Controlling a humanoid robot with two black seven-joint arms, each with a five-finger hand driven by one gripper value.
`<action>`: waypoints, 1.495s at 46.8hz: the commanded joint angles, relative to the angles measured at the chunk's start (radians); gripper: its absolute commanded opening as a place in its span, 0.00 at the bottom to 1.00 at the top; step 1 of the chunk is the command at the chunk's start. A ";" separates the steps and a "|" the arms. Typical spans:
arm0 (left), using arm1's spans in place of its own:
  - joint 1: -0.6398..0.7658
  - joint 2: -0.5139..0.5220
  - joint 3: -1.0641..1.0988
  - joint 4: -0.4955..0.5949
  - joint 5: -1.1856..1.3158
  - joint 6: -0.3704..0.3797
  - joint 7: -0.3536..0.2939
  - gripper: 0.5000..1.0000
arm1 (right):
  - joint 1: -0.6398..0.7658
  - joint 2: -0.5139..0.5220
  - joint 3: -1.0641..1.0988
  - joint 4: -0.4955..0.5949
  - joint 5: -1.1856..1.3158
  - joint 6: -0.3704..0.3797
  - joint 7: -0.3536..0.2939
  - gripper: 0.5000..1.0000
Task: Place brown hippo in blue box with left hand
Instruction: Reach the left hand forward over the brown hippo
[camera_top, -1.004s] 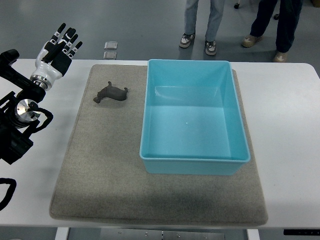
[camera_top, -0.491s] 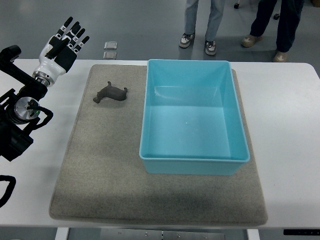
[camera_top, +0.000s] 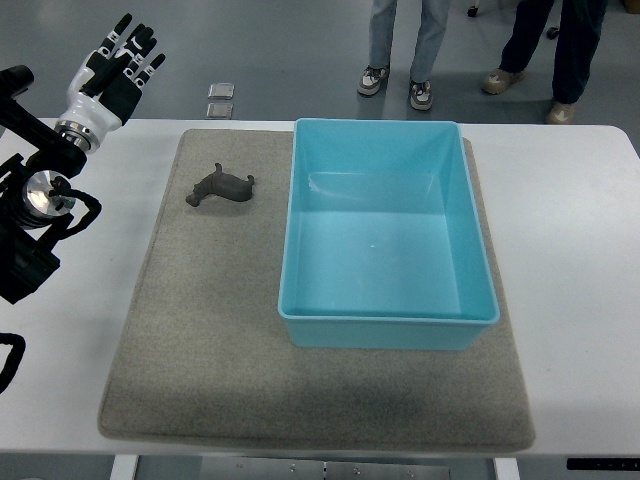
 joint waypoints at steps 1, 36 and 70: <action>-0.026 0.026 0.052 -0.001 0.020 -0.010 0.000 0.98 | 0.000 0.000 0.000 0.000 0.000 0.000 0.000 0.87; -0.035 0.200 0.075 -0.282 0.911 -0.053 -0.007 0.95 | 0.000 0.000 0.000 0.000 0.000 0.000 -0.001 0.87; -0.021 0.203 0.190 -0.304 1.387 -0.008 -0.115 0.87 | 0.000 0.000 0.000 0.000 0.000 0.000 -0.001 0.87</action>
